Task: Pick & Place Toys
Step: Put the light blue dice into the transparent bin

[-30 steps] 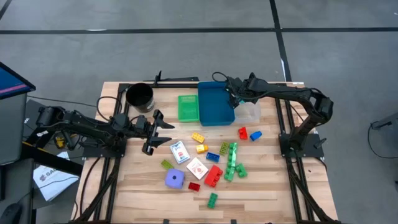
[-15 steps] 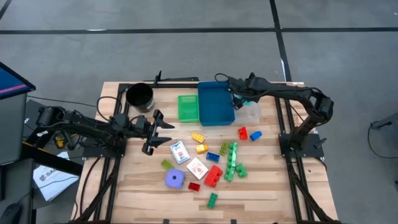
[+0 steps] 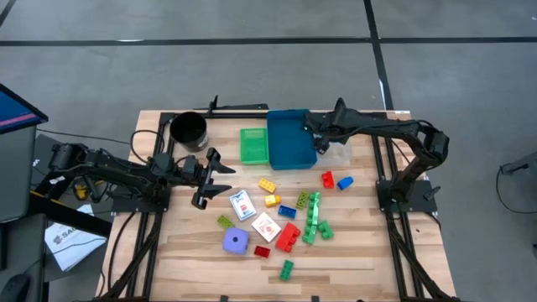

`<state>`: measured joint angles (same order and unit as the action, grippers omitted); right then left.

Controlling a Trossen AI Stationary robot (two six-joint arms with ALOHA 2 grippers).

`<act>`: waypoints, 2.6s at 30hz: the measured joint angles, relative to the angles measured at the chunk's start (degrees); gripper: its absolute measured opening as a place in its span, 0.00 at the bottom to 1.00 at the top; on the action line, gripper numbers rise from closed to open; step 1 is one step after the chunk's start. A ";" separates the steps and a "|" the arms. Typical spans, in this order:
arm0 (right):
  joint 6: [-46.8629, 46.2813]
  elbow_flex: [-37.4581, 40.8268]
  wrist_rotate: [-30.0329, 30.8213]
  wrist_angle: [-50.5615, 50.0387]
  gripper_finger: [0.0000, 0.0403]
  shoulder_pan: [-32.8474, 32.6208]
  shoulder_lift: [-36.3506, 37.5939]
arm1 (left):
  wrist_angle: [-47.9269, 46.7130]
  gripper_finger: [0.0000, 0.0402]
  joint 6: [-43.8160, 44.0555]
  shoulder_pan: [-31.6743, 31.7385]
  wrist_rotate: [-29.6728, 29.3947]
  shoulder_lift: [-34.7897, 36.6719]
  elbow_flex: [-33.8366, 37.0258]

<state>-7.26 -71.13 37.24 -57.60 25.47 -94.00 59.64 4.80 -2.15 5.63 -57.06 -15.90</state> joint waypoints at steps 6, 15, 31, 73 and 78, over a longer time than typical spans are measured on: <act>5.30 0.02 2.28 1.04 0.99 -1.44 0.00 | 0.71 0.56 0.00 0.00 0.02 0.00 0.00; 6.24 0.00 -15.79 7.52 0.99 -0.78 0.09 | 0.85 0.56 0.00 0.00 0.00 0.00 0.00; 7.79 0.00 3.04 0.78 0.98 -2.48 0.07 | 0.83 0.56 0.17 0.00 0.00 0.00 0.00; -2.11 0.00 -7.33 1.18 0.99 -5.80 0.07 | 7.13 0.56 1.25 15.05 -21.37 -23.94 -13.72; 0.23 0.00 -7.18 1.31 0.99 -5.96 0.07 | 0.49 0.56 1.22 16.86 -20.94 -29.11 -17.88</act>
<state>-7.03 -71.13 30.06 -56.30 19.51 -93.93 60.12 6.02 14.71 -15.31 -86.17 -33.78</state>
